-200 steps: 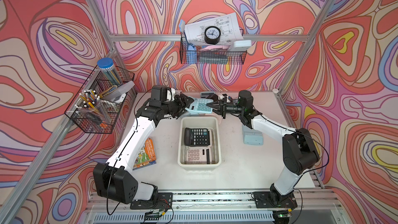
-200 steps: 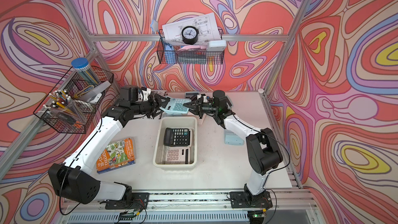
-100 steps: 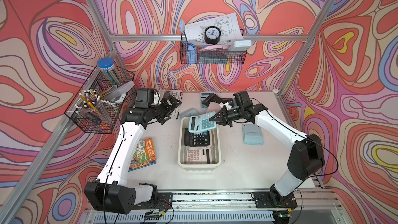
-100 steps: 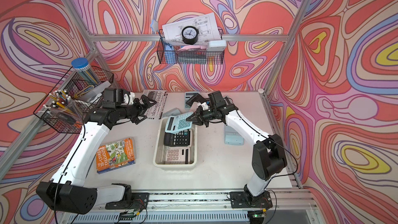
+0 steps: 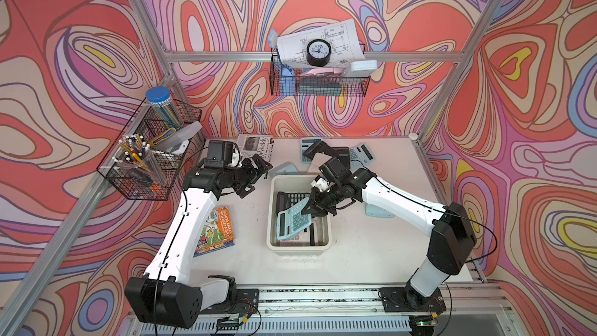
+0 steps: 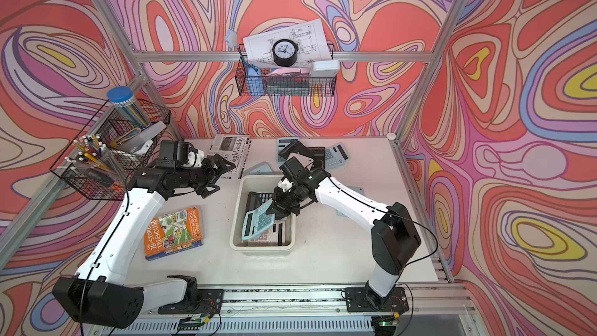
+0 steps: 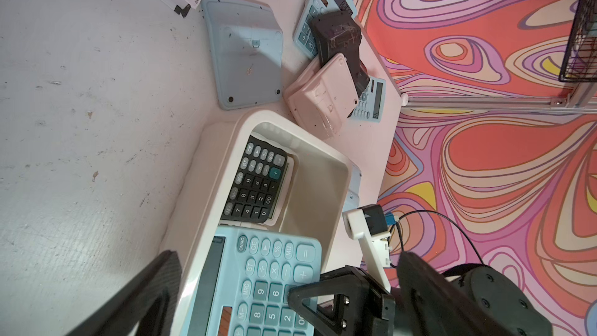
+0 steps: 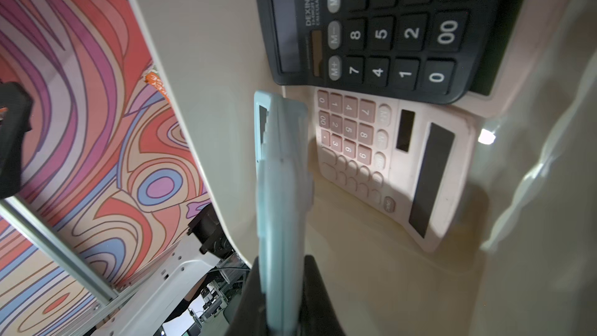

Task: Put the calculator in the storage box
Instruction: Place the calculator in the storage box.

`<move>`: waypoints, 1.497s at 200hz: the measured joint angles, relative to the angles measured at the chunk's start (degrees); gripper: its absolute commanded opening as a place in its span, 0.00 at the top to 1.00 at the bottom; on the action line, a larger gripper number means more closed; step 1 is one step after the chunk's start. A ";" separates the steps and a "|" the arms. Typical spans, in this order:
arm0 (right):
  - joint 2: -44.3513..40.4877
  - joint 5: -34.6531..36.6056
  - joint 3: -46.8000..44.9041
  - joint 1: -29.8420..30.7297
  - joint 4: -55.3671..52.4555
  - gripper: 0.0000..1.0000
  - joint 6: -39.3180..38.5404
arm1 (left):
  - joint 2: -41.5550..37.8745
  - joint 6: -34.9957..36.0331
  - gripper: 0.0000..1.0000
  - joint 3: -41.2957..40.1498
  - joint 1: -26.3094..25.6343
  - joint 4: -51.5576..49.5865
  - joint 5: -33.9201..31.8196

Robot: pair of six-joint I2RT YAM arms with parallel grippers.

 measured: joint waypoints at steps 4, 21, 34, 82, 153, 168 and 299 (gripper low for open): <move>0.22 0.50 0.04 0.31 -0.26 1.00 0.11 | -0.09 0.15 0.01 0.00 0.00 -0.02 0.00; 1.40 2.71 0.52 1.75 -1.18 1.00 0.55 | -0.37 0.39 0.02 0.00 0.00 -0.17 0.00; 2.21 4.00 0.81 2.78 -1.42 1.00 0.96 | -0.42 0.46 0.02 0.00 0.00 -0.26 0.00; 2.78 5.99 0.68 5.22 0.31 0.93 2.93 | -0.50 0.79 0.02 -0.39 0.00 -0.33 0.00; 2.78 7.85 1.09 5.31 -3.69 0.64 1.88 | -0.22 0.83 0.02 -0.44 0.00 -0.76 -0.28; 2.82 8.72 2.45 5.31 -6.75 0.64 0.96 | 0.35 1.18 0.02 -0.42 0.00 -1.51 -0.72; 13.20 16.00 18.60 6.10 -23.89 0.68 -17.75 | 13.05 4.46 0.01 -1.14 2.62 -9.11 2.43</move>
